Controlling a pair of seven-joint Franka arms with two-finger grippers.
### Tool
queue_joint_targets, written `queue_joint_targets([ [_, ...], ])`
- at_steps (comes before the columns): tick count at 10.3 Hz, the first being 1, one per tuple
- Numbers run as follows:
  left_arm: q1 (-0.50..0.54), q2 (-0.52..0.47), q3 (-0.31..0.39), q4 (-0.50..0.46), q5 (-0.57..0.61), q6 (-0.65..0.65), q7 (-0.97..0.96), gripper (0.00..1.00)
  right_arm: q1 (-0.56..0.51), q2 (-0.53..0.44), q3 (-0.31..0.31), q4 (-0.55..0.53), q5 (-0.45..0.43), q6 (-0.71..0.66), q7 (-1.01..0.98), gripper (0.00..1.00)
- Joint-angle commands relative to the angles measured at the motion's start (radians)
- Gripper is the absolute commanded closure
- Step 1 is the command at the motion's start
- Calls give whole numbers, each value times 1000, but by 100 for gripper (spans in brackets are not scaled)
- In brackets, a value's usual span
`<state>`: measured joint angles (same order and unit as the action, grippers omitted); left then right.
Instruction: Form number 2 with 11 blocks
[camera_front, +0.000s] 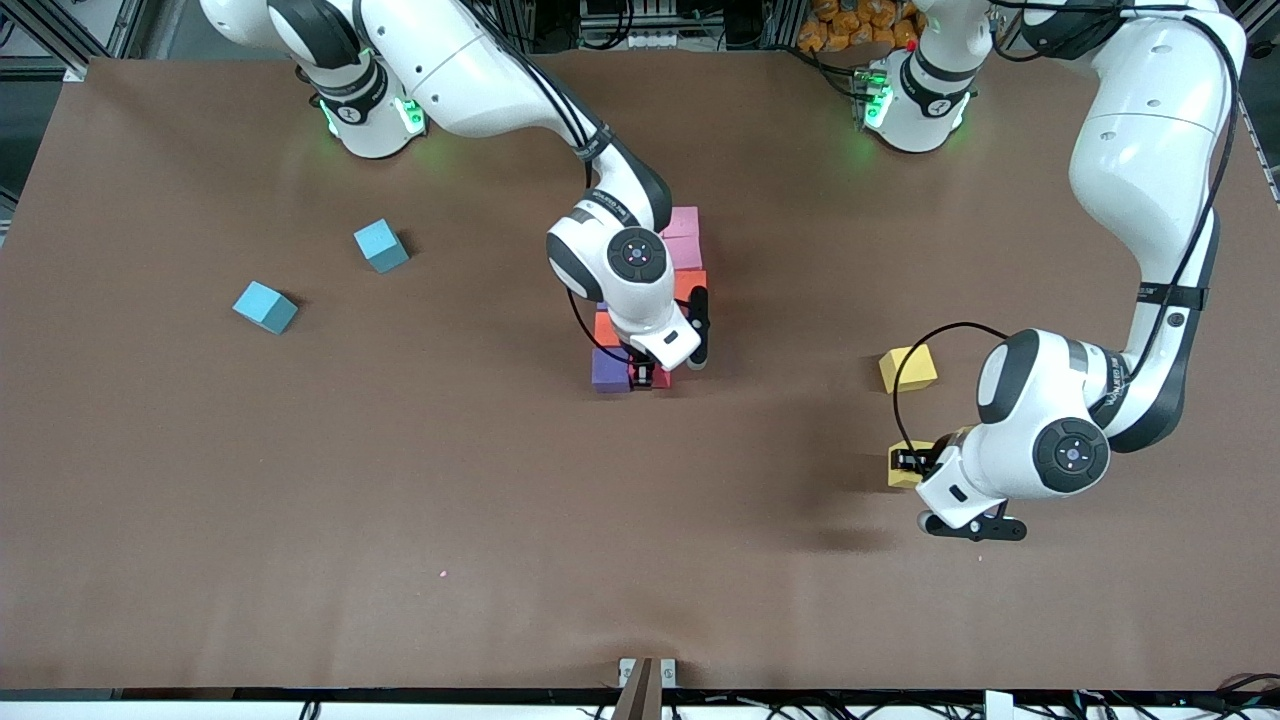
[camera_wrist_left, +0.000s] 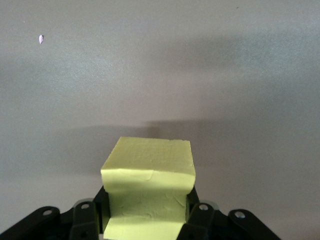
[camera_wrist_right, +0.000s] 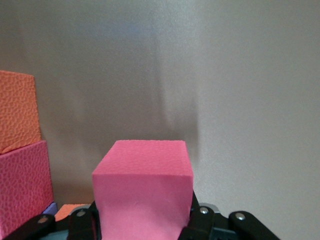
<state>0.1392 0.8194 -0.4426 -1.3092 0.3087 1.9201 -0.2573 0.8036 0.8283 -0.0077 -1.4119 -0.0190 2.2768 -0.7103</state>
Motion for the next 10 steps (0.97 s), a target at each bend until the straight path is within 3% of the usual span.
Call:
queue_joint_targets([
  [1, -6, -9, -5, -2, 24, -12, -36, 58, -9, -24, 6, -30, -15, -2, 12, 57],
  [4, -24, -2, -8, -1, 15, -10, -83, 58, -6, -21, 6, -30, -15, 1, 32, 2],
  [10, -38, 1, -1, -2, 23, -9, -97, 57, -3, -58, 6, -32, -9, -13, 41, 0],
])
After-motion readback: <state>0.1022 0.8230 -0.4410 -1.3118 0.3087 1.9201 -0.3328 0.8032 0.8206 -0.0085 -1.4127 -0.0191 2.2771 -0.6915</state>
